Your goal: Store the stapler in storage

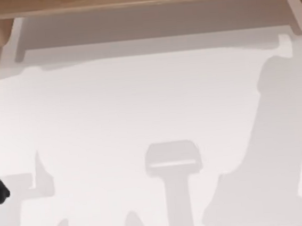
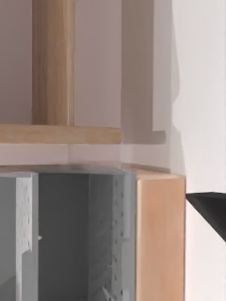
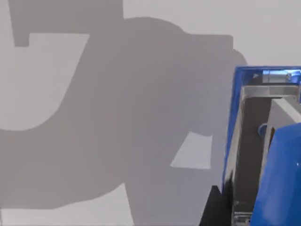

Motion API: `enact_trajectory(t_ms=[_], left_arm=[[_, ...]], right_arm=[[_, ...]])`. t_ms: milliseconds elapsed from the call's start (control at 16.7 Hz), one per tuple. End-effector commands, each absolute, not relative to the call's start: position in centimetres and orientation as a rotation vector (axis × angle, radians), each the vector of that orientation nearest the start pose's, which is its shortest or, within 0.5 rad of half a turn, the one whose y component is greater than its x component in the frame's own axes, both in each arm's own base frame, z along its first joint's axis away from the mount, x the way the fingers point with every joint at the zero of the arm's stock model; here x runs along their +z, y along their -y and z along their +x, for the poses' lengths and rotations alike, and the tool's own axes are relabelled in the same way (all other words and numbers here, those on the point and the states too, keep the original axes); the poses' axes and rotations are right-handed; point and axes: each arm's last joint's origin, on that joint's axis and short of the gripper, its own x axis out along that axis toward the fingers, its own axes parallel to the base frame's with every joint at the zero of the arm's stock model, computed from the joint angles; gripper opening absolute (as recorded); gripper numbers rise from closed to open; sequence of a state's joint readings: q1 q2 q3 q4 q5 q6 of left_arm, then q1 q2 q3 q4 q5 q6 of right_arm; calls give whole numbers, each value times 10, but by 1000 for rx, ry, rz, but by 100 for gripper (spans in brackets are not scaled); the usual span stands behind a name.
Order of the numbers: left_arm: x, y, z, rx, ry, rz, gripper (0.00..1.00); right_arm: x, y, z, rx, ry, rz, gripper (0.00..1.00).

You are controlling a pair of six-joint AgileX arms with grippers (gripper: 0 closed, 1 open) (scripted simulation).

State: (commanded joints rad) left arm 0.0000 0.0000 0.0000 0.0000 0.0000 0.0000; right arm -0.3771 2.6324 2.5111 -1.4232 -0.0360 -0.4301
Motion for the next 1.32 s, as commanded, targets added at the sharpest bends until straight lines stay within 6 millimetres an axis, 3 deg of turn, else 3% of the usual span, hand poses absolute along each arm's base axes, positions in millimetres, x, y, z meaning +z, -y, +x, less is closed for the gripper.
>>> enact_trajectory(t_ms=[300,1080,1320], left_arm=[[160,1,106,0,0,0,100],[160,1,106,0,0,0,100],[160,1,106,0,0,0,100]], right_arm=[[158,183,475,147,-1502,-51,0],[152,180,475,-5,-1554,11,0],[152,180,475,-5,-1554,11,30]])
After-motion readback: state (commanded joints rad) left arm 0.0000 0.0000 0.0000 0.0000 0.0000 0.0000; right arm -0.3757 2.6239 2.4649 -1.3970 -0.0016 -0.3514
